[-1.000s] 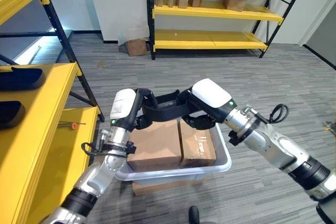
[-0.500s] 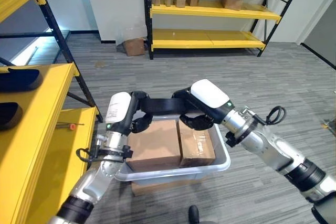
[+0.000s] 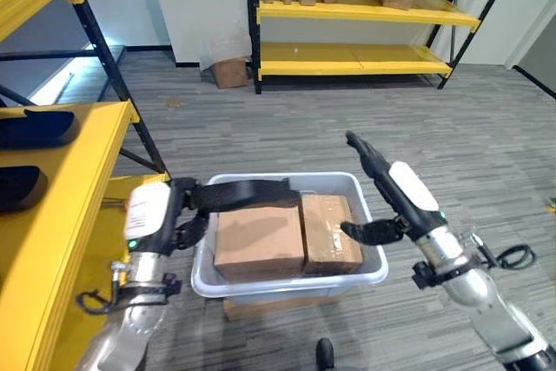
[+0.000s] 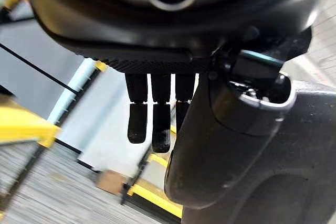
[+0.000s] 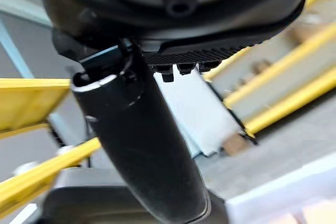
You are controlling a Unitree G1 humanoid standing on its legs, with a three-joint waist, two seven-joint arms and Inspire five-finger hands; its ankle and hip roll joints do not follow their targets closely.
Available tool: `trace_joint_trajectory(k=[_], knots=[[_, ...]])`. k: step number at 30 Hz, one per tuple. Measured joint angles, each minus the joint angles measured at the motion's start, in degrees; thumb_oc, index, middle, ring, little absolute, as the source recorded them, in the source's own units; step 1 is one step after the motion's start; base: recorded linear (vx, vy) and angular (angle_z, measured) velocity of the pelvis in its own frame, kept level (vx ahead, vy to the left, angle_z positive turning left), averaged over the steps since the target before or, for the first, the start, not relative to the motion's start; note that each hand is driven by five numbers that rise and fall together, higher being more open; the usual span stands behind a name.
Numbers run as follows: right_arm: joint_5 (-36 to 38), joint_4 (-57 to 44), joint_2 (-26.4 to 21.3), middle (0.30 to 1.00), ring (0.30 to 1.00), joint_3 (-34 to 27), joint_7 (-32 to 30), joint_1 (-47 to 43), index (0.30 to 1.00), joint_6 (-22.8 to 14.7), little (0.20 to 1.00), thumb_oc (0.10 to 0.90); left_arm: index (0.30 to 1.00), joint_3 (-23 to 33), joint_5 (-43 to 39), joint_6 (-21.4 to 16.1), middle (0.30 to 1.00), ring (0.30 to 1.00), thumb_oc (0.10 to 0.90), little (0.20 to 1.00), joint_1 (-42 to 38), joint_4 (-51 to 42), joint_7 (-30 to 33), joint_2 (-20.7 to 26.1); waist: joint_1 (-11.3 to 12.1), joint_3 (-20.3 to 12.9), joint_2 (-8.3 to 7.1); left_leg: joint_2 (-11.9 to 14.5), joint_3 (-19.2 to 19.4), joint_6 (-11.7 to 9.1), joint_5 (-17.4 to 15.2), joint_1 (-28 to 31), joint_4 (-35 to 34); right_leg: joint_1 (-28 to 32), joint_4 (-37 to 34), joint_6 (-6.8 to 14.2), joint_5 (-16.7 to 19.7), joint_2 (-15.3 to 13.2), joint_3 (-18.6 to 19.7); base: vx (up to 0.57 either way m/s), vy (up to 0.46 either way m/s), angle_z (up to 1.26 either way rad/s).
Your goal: Move parts from the plastic box to the shelf.
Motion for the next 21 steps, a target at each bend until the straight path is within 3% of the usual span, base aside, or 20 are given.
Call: trace_joint_trajectory(k=[12,19,21], knots=[[0.7,0.0,1.3,1.0,1.0,-0.1,0.1,-1.5,1.0,0.0,1.0,0.9,0.3,0.0,2.8,-0.4,0.3,0.3,0.4,0.3,3.4,-0.1,0.0,0.1,3.0,0.0,-0.09,-2.1,-0.6,0.7,0.2,-0.5,0.2,-0.2,0.0,0.9,0.3,-1.5,0.0,-0.07,0.08,0.03],[0.6,0.0,4.1,1.0,1.0,0.0,0.1,-1.2,1.0,0.0,1.0,0.9,0.3,-0.1,5.5,-2.0,0.3,0.3,0.4,0.3,3.1,-0.2,0.0,1.2,4.4,0.4,-0.73,-6.0,-1.2,3.0,-0.5,-1.8,2.3,-0.1,0.1,3.0,0.7,-5.7,-0.1,-0.08,0.122,0.08],[0.6,0.6,6.2,1.0,1.0,0.0,0.0,-1.1,1.0,0.0,1.0,0.9,0.3,-0.1,7.0,-2.4,0.3,0.3,0.4,0.3,3.1,-0.6,0.1,3.4,4.7,0.7,-1.71,-7.8,-1.6,4.6,-0.5,-1.8,2.4,-0.1,0.6,3.7,0.6,-7.6,-0.1,-0.11,0.125,0.15]])
